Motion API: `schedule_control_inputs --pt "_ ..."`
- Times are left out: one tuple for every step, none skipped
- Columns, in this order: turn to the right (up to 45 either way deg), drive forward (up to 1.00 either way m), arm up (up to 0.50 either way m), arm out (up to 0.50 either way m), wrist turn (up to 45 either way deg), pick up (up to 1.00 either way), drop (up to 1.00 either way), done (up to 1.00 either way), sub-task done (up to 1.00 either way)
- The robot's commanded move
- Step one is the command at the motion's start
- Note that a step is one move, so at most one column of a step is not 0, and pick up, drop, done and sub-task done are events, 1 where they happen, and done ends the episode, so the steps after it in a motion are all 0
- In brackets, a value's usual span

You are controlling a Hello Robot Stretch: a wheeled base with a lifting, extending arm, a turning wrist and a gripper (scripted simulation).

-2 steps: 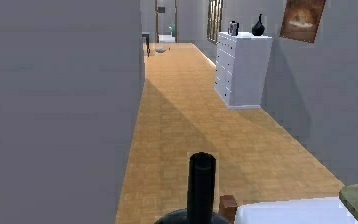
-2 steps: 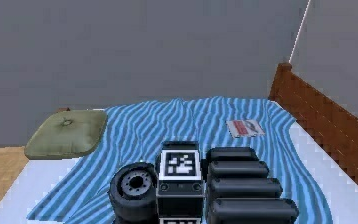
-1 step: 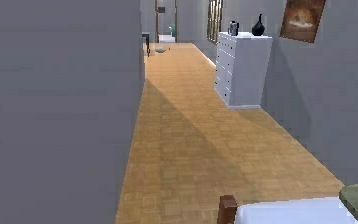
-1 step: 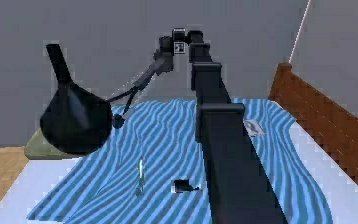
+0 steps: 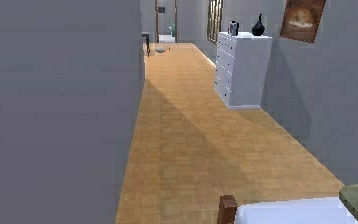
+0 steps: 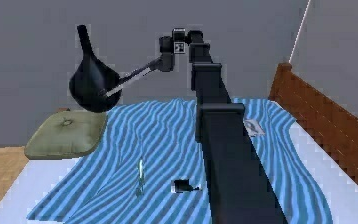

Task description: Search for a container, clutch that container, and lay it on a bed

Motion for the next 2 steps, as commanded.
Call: schedule_control_inputs --pt "0.0 0.0 0.0 0.0 45.0 0.0 0.0 0.0 0.0" --pt "0.0 0.0 0.0 0.0 27.0 0.0 0.0 0.0 0.0"
